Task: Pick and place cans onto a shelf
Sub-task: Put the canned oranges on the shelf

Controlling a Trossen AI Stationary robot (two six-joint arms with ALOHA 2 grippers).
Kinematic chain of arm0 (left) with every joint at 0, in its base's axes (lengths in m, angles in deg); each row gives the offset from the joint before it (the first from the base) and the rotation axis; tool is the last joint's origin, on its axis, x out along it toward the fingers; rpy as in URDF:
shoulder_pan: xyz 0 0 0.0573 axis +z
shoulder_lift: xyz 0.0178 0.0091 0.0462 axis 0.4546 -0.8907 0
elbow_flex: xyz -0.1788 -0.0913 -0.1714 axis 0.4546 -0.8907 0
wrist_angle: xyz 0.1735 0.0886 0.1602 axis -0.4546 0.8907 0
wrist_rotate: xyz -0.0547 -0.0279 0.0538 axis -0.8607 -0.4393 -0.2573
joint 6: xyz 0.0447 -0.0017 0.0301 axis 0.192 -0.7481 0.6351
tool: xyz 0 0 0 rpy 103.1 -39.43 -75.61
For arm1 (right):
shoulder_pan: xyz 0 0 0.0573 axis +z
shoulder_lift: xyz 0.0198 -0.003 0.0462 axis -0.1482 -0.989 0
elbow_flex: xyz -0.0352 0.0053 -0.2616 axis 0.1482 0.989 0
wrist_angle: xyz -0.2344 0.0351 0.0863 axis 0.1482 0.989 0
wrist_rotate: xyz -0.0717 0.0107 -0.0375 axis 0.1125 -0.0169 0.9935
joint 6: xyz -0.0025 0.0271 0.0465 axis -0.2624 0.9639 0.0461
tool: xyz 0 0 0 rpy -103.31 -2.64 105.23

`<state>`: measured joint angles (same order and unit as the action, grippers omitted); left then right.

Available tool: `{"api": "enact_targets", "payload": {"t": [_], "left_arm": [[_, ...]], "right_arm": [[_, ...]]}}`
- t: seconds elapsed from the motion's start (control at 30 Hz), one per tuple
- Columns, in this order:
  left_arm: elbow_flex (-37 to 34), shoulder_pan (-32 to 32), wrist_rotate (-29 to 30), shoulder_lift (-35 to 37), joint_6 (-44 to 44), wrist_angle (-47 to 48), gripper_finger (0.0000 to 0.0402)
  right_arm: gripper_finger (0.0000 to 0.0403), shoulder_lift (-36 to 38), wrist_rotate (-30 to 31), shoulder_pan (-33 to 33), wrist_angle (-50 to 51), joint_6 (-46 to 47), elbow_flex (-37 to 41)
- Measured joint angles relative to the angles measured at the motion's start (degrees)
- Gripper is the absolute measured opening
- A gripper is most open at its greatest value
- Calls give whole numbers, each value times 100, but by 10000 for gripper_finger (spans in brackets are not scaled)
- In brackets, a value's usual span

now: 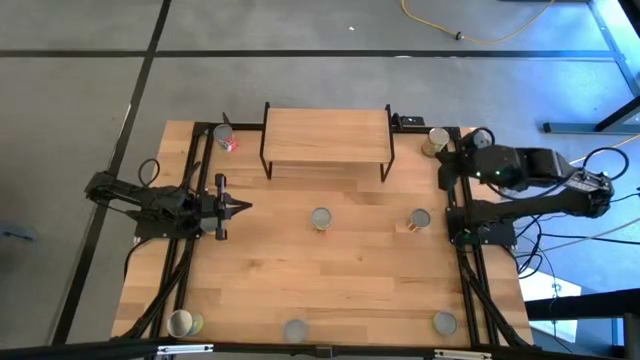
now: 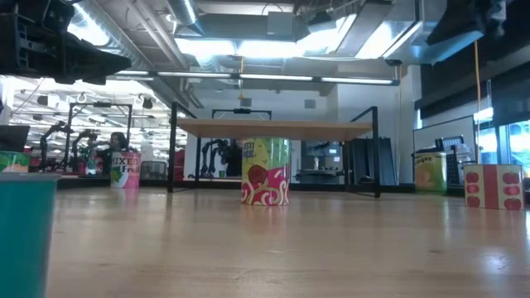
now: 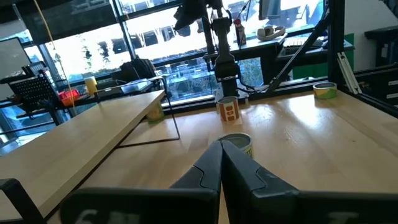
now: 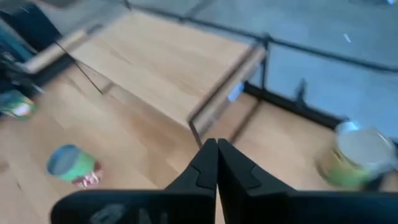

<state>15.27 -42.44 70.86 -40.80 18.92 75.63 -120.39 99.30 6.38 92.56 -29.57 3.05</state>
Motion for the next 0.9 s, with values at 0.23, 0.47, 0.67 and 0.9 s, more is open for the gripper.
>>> {"api": "enact_targets", "payload": {"t": [0.23, 0.47, 0.67, 0.9], "left_arm": [[0, 0, 2, 0, 1, -1, 0], [1, 0, 5, 0, 1, -1, 0], [-1, 0, 42, 0, -242, -209, 0], [291, 0, 1097, -20, -1337, -211, 0]], "right_arm": [[5, -422, -404, 1, 1177, 141, -832], [12, -409, -627, 1, 1239, 68, -949], [34, -530, -630, -1, 1317, 265, -912], [37, -787, -606, -78, 1327, 389, -912]]}}
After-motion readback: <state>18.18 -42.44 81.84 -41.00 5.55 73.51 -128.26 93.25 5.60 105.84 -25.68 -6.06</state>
